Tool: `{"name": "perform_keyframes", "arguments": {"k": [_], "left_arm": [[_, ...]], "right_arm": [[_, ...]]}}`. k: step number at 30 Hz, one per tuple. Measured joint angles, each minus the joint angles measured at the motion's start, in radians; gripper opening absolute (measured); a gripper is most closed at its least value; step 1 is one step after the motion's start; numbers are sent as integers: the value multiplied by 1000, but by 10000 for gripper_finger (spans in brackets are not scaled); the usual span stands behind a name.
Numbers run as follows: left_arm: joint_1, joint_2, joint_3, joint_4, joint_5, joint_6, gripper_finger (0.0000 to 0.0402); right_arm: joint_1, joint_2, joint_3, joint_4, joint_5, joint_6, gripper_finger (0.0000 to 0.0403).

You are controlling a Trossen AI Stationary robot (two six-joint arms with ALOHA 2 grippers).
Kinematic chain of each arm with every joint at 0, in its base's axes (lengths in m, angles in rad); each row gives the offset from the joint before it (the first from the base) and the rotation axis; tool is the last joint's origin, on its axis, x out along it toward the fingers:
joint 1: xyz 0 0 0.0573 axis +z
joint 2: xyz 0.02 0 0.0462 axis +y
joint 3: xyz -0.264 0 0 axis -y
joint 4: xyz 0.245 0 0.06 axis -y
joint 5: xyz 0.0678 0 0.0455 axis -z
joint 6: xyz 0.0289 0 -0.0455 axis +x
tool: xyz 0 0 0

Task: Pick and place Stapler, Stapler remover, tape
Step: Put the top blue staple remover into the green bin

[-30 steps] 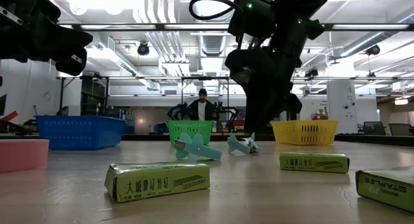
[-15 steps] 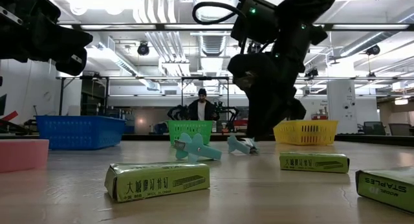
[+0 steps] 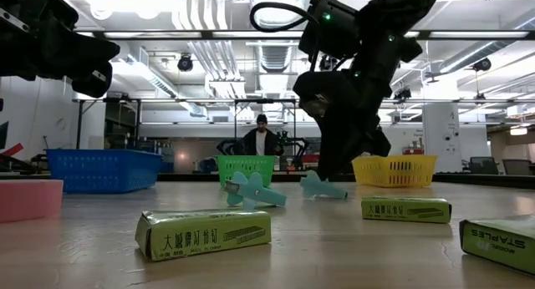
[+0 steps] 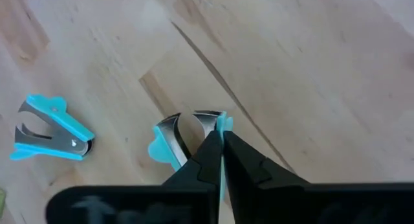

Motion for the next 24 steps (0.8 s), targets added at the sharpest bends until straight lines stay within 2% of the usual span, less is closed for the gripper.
{"name": "perform_keyframes", "arguments": {"k": [4,10,17,24], "left_arm": [[0,0,0,0,0,0,26],[0,0,0,0,0,0,26],[0,0,0,0,0,0,26],[0,0,0,0,0,0,26]], "right_arm": [[-13,0,27,-3,4,-40,9],[-54,-2,117,0,62,-166,9],[-132,-2,218,0,153,-316,8],[-237,4,275,26,160,-395,8]]}}
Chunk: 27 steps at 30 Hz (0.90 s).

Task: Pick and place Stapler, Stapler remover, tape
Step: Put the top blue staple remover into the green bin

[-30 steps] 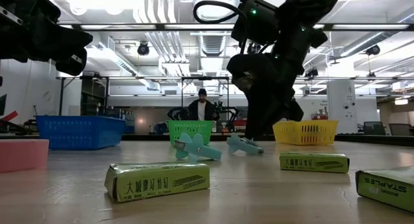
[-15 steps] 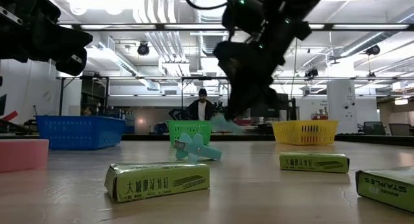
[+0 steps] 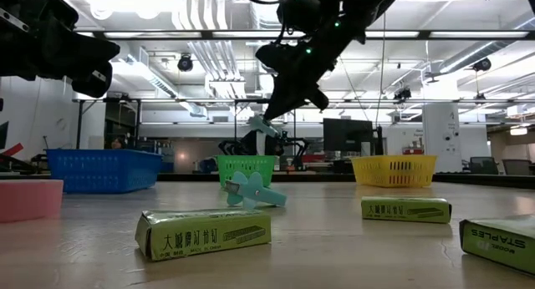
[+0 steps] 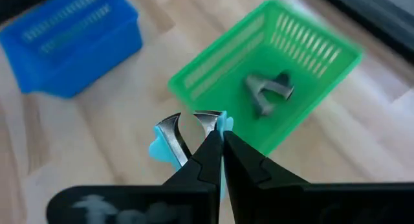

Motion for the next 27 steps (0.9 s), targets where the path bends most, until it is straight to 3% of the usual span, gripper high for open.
{"name": "perform_keyframes", "arguments": {"k": [6,27], "left_arm": [[0,0,0,0,0,0,26],[0,0,0,0,0,0,26]], "right_arm": [[-75,74,66,22,-85,-18,8],[-141,251,172,11,-116,-57,13]]}}
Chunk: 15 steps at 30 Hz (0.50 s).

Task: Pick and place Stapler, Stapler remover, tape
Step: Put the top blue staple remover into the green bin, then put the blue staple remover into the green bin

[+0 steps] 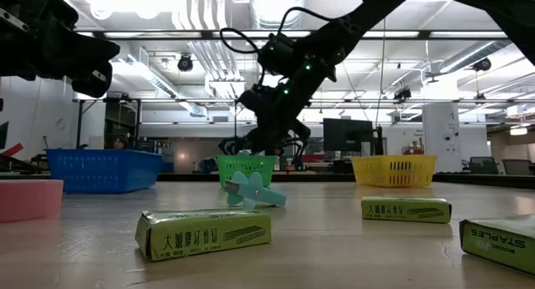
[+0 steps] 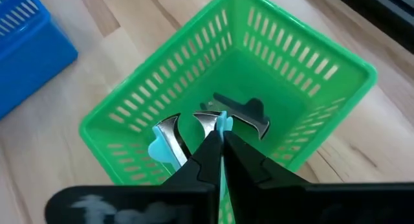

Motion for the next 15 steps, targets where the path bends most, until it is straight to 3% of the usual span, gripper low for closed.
{"name": "perform_keyframes", "arguments": {"k": [9,15], "left_arm": [[0,0,0,0,0,0,26],[0,0,0,0,0,0,26]], "right_arm": [[16,-17,0,-7,-4,-42,84],[86,-81,-1,-17,-80,-133,117]]}}
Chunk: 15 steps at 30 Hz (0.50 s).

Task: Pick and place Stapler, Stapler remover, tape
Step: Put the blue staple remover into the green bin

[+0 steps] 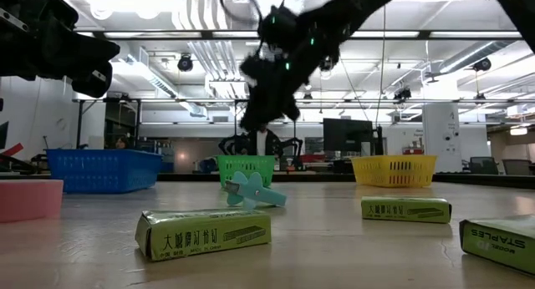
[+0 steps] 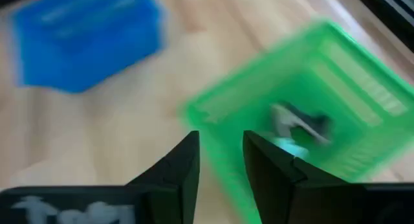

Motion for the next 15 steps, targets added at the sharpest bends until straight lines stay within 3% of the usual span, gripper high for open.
{"name": "perform_keyframes", "arguments": {"k": [5,15], "left_arm": [[0,0,0,0,0,0,26],[0,0,0,0,0,0,26]], "right_arm": [[124,-36,-1,-6,-31,-146,127],[352,-22,-38,-39,-50,-181,119]]}}
